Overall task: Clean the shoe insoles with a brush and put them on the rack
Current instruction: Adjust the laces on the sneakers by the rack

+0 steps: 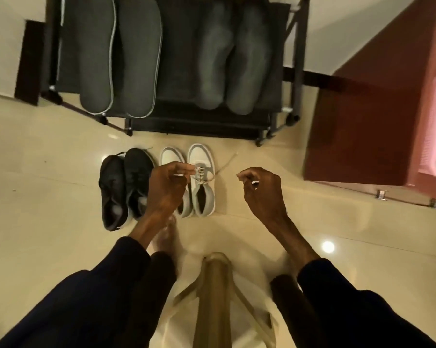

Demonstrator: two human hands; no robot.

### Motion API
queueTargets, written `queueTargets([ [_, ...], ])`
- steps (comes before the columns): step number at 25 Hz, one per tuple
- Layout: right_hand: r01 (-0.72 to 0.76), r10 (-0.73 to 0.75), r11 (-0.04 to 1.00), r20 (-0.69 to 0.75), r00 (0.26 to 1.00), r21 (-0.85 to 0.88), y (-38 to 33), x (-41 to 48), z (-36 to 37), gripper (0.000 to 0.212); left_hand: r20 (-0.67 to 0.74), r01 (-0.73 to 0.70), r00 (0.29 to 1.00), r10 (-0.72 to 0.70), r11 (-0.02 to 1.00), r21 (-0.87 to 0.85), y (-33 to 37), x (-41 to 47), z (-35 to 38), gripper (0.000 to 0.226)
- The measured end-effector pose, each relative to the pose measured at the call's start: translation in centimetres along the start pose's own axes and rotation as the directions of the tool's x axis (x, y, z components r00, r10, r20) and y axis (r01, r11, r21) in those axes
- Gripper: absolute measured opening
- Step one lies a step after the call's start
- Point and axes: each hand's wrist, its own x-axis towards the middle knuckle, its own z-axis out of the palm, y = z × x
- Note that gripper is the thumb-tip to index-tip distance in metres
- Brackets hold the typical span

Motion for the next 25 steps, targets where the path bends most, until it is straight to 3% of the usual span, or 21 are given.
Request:
queueTargets([
  [3,0.008,0.003,0.996,0.118,0.993,-0.091,2.4,2.4,6.7,0.035,-0.034,0.010,0.999,-0.007,0.995,0.102,-6.5,3.2,-1.6,0.053],
  [7,-0.020,0.062,0.980,0.207,0.976,-0.200,5.9,5.7,13.5,0.030,-0.010,0.041,0.999,-0.040,0.974,0.225,-12.5,7.4,0.1,0.051],
  [12,0.112,-0.029,0.961,0.308,0.951,-0.255,11.2,7.5,19.2,0.039,0.183,-0.194,0.974,0.134,0.908,0.371,-19.0,10.2,4.9,0.050],
  [15,0.149,-0.068,0.964,0.341,0.938,-0.219,13.1,7.1,20.9,0.037,0.167,-0.288,0.956,0.241,0.878,0.383,-21.7,10.3,6.9,0.035],
  [20,0.088,-0.031,0.976,0.273,0.961,-0.197,15.5,5.6,20.9,0.024,0.087,-0.239,0.971,0.224,0.937,0.255,-24.8,8.8,8.1,0.036],
  [25,-0.034,0.095,0.979,0.303,0.948,-0.200,17.0,3.9,18.8,0.019,0.115,-0.310,0.951,0.288,0.900,0.306,-25.5,5.6,9.8,0.022],
])
